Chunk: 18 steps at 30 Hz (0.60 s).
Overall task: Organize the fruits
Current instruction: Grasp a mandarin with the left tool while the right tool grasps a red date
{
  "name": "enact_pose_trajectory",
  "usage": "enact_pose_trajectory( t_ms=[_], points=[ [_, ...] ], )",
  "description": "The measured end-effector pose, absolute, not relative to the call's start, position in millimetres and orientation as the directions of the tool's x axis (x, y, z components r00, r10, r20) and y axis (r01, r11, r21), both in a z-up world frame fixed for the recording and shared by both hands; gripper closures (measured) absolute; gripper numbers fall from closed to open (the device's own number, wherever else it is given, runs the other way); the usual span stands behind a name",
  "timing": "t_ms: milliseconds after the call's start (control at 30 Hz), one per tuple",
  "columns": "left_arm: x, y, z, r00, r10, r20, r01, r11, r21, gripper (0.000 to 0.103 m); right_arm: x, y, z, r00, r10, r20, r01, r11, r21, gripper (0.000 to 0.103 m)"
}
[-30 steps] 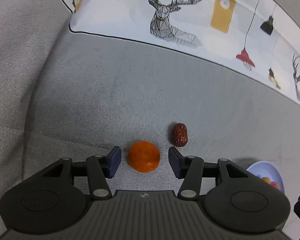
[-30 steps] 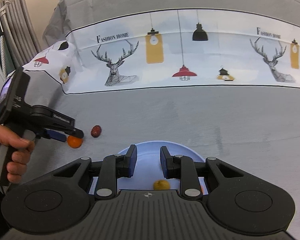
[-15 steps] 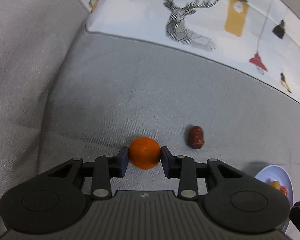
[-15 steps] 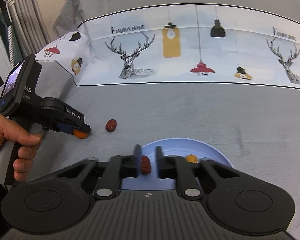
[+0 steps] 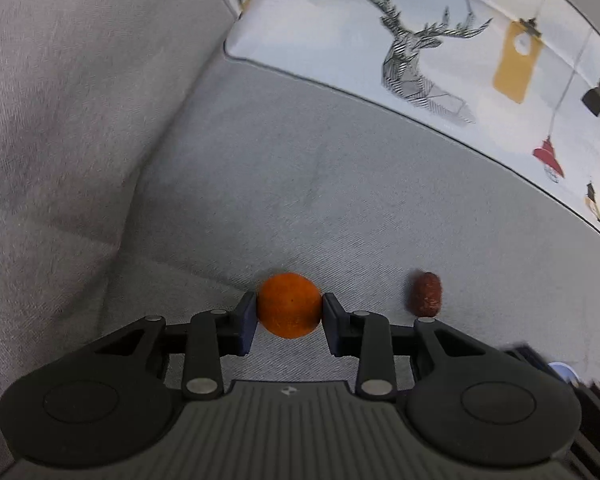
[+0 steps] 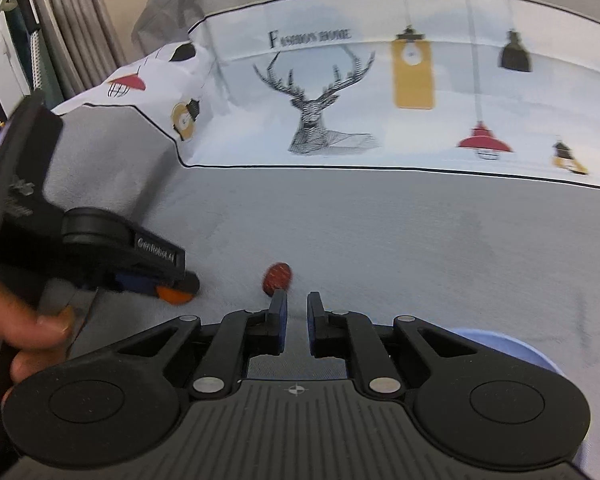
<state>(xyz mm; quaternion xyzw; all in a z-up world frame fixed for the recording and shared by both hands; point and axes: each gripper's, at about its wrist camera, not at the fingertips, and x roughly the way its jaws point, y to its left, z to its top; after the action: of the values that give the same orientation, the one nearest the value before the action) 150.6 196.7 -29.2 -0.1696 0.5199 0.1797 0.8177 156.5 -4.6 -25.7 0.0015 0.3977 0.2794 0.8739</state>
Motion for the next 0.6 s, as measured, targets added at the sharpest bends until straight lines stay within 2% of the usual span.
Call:
enact_pose_trajectory(
  t_ms=[33, 133, 200, 433, 500, 533, 600],
  points=[
    [150.6, 197.5, -29.7, 0.394, 0.116, -0.912, -0.475, 0.875, -0.094, 0.065, 161.0, 1.9, -29.4, 0.523, 0.492, -0.696, -0.493, 0.841, 0.224, 0.086],
    [150.6, 199.0, -29.3, 0.395, 0.124, -0.91, -0.476, 0.875, -0.088, 0.065, 172.6, 17.5, -39.2, 0.524, 0.487, -0.699, -0.498, 0.841, 0.212, 0.066],
    [151.2, 198.7, -29.7, 0.396, 0.128, -0.909, -0.477, 0.875, -0.084, 0.064, 181.0, 25.7, -46.4, 0.517, 0.484, -0.706, -0.5, 0.84, 0.209, 0.06],
    [154.4, 200.7, -33.0, 0.398, 0.132, -0.908, -0.478, 0.874, -0.083, 0.064, 194.7, 48.1, -63.4, 0.506, 0.446, -0.738, -0.532, 0.835, 0.14, 0.06],
    [155.0, 199.9, -32.9, 0.397, 0.134, -0.908, -0.475, 0.877, -0.078, 0.064, 196.8, 49.5, -67.7, 0.488, 0.451, -0.747, -0.535, 0.831, 0.152, 0.066],
    [155.0, 199.5, -32.5, 0.397, 0.135, -0.908, -0.473, 0.878, -0.076, 0.064, 197.0, 49.6, -68.3, 0.486, 0.449, -0.75, -0.534, 0.832, 0.152, 0.079],
    [152.4, 198.2, -31.2, 0.399, 0.136, -0.907, -0.472, 0.878, -0.076, 0.065, 195.0, 50.0, -64.8, 0.497, 0.449, -0.742, -0.539, 0.83, 0.141, 0.079]
  ],
)
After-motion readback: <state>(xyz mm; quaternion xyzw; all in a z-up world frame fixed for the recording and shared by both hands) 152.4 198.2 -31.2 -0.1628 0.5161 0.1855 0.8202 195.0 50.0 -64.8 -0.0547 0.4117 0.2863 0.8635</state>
